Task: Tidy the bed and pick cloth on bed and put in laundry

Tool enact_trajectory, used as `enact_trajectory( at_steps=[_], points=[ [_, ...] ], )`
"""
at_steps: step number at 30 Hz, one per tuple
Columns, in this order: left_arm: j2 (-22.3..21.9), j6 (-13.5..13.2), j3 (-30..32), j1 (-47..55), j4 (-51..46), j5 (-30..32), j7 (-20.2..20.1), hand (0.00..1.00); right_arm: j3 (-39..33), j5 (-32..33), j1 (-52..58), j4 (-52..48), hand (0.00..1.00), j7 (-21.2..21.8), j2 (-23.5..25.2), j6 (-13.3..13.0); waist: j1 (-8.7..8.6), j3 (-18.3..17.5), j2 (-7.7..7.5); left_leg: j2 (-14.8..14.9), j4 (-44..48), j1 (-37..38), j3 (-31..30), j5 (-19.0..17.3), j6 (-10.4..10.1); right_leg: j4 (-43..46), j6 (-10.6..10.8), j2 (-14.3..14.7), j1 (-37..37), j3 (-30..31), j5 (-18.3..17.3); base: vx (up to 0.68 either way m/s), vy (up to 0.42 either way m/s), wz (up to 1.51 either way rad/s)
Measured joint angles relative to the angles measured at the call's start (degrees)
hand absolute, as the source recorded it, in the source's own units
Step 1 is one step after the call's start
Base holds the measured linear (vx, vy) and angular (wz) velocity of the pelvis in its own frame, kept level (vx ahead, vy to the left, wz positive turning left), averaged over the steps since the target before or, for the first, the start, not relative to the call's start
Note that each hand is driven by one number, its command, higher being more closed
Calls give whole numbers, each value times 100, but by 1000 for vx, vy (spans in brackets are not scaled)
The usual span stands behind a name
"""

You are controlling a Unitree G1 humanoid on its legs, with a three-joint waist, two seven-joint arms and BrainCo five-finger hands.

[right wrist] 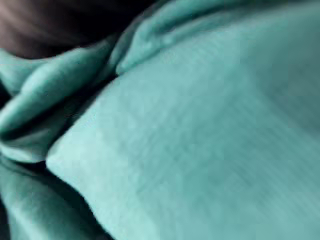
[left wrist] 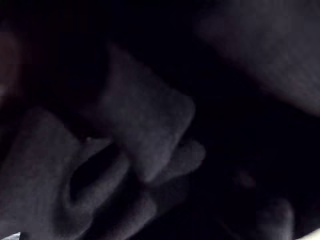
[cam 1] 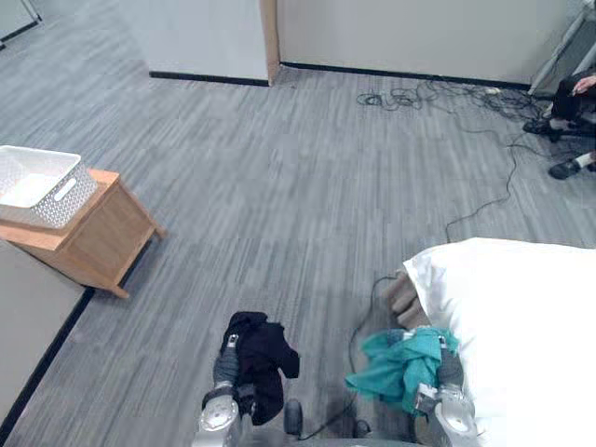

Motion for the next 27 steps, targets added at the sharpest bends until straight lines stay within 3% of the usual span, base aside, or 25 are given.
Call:
enact_trajectory(
  at_steps=[8, 14, 18, 21, 23, 24, 25, 27],
  points=[
    [6, 1, 12, 3, 6, -6, 0, 100, -23, -22, -8, 282, 100, -1, -12, 12, 1, 0, 0, 10, -8, 30, 53, -11, -6, -38, -1, 8, 28, 25, 1, 0, 0, -2],
    [12, 18, 50, -12, 270, -105, -3, 100, -253, -304, -5, 843, 100, -11, -59, 293, -17, -6, 12, 28, -14, 263, 104, -159, -44, -188, -13, 1, 384, -45, 2, -1, -27, 0],
    [4, 53, 213, -79, 296, -159, -4, 100, -421, -496, -26, 972, 100, -39, -71, 451, -163, -12, 2, 114, -12, 295, 428, -182, -73, -266, -14, -55, 541, -488, -55, 33, -43, 46],
    [25, 53, 361, -109, 378, -218, -1, 100, -391, -516, -129, 1028, 100, -59, -85, 474, -94, -11, -6, 162, 89, 248, 485, -210, -165, -240, -4, -55, 558, -678, -136, 55, -43, 12],
    [-22, 53, 471, -132, 418, -221, 2, 100, -335, -514, -224, 1028, 100, -58, -85, 468, -92, 52, -19, 275, 817, -79, 634, -640, -351, -154, -100, -21, 524, -819, -203, 58, -75, -9],
    [-13, 53, 553, -151, 425, -227, 6, 100, -278, -512, -354, 997, 100, -55, -125, 466, -1, 201, 16, 495, 1764, -371, 801, -1009, -578, -158, -191, -34, 652, -918, -273, 14, -73, -14],
    [-14, 53, 625, -190, 472, -228, 8, 100, -276, -512, -421, 985, 100, -57, -146, 466, -9, 330, 28, 707, 2665, -689, 1080, -1125, -770, -180, -226, 4, 761, -960, -330, -14, -78, -8],
    [-69, 57, 671, -183, 496, -229, 18, 100, -275, -513, -429, 907, 100, -62, -304, 468, 4, 381, 68, 1108, 3930, -1244, 1483, -1049, -910, -174, -293, 64, 872, -948, -445, 10, -68, 4]
  ],
)
